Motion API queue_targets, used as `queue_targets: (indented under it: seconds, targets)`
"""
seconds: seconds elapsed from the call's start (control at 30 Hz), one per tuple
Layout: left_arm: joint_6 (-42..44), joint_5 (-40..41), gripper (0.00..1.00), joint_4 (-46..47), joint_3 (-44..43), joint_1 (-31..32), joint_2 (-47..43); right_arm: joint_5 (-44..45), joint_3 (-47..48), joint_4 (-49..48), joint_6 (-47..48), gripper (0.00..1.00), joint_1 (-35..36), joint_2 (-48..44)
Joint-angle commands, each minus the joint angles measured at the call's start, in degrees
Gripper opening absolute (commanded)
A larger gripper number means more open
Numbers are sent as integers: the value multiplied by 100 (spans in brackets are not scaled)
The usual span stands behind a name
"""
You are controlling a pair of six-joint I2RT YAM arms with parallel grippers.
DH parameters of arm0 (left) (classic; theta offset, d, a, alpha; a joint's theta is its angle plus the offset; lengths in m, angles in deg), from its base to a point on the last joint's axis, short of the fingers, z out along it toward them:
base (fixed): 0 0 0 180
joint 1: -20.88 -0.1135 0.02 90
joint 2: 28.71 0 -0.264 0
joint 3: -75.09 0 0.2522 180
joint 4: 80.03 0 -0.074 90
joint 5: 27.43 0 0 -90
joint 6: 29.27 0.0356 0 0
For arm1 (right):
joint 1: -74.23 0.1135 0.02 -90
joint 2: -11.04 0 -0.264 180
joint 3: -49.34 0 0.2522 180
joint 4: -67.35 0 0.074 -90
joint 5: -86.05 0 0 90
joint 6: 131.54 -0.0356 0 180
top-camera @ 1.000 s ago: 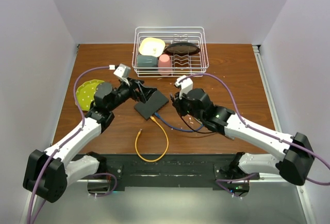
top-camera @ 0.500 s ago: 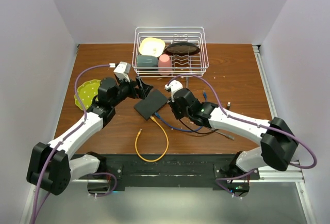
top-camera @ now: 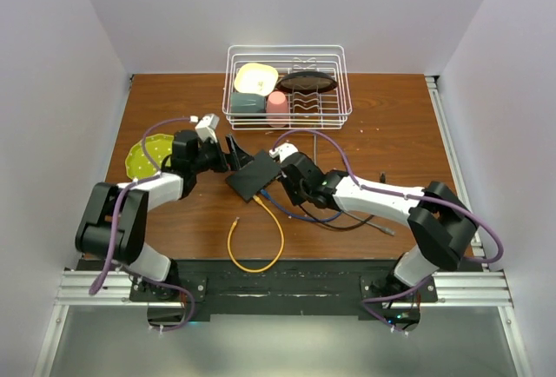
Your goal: Insert the plug into the switch port
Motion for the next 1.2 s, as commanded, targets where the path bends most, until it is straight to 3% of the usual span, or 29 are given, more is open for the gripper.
queue_targets:
  seconds: [0.0, 0.2, 0.5, 0.83, 1.17]
  targets:
    - [-458, -804, 100, 1201, 146, -10, 491, 210, 329, 118, -19, 0, 11, 110]
    - [-555, -1103, 100, 1772, 208, -10, 984, 245, 364, 206, 16, 0, 28, 260]
    - [-362, -955, 100, 1906, 217, 104, 1450, 148, 452, 197, 8, 0, 72, 453]
    - [-98, -1016, 80, 1756, -100, 543, 1732, 174, 531, 328, 51, 0, 160, 585]
    - [42, -884, 78, 1598, -100, 552, 1610, 535, 400, 549, 43, 0, 178, 550]
